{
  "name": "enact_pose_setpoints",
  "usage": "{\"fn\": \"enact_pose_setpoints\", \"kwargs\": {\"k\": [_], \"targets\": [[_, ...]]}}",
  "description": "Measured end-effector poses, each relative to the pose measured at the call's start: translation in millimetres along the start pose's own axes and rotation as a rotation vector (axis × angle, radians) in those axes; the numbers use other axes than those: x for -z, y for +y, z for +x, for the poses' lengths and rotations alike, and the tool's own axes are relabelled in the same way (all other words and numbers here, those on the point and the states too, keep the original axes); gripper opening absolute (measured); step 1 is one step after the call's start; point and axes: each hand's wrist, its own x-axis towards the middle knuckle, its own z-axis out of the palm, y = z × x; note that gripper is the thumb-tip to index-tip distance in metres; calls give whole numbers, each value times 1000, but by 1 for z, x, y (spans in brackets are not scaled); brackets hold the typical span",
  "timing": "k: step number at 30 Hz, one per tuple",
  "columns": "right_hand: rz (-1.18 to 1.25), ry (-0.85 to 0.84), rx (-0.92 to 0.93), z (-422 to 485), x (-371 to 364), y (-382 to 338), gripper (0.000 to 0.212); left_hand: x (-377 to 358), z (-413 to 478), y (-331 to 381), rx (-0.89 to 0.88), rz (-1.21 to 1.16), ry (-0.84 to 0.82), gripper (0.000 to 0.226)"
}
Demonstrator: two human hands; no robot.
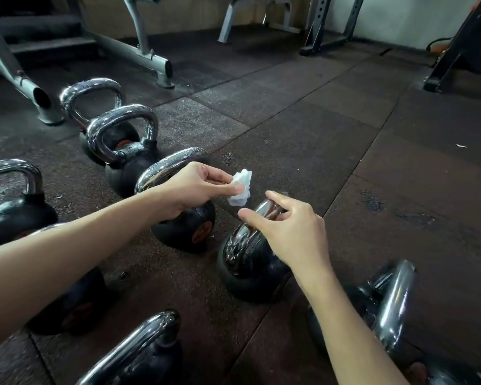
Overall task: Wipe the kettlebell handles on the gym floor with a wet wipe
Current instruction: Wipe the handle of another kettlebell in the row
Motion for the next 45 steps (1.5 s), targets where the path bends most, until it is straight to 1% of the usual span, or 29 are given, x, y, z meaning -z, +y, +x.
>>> {"fn": "enact_pose_setpoints", "kwargs": {"k": [2,4,6,8,10,14,15,16,19,20,23,25,29,32,34,38,42,45], "targets": [[-9,-14,-38,3,-2,-3,80,-4,4,-3,0,14,7,21],[35,-50,-82,5,-3,-5,78,-6,4,-3,-26,7,6,19],[116,-51,-119,7,-5,-5,69,-5,7,-6,-25,19,22,21],[223,-13,-157,5,-9,-3,58,-3,8,-7,-33,5,15,24],[301,14,-180,0,-13,1,52,-3,7,-9,-39,-9,17,17],[441,14,-193,-19,-3,16,53,-12,4,-16,-103,-44,-38,9],[474,5,-204,-26,3,19,57,-16,4,-18,-116,-48,-51,9],[510,-1,-214,-33,10,22,65,-21,5,-19,-120,-50,-61,10],[610,-13,-267,-52,28,30,97,-41,12,-20,-134,-14,-118,14],[629,-22,-291,-56,33,32,103,-50,15,-20,-139,20,-130,17],[623,-61,-336,-64,49,39,104,-76,25,-19,-167,139,-140,19],[597,-90,-355,-68,58,42,104,-93,30,-18,-213,214,-180,22],[553,-97,-385,-72,66,48,104,-122,39,-17,-309,358,-256,25],[560,-86,-402,-72,68,53,104,-131,47,-14,-328,412,-254,21],[566,-84,-397,-71,67,56,104,-131,50,-11,-310,437,-269,18],[560,-92,-371,-71,65,55,105,-134,48,-7,-255,396,-270,14],[554,-107,-337,-71,63,51,105,-138,38,-6,-113,226,-222,15],[540,-127,-320,-70,62,48,105,-139,29,-3,-82,107,-230,15]]}}
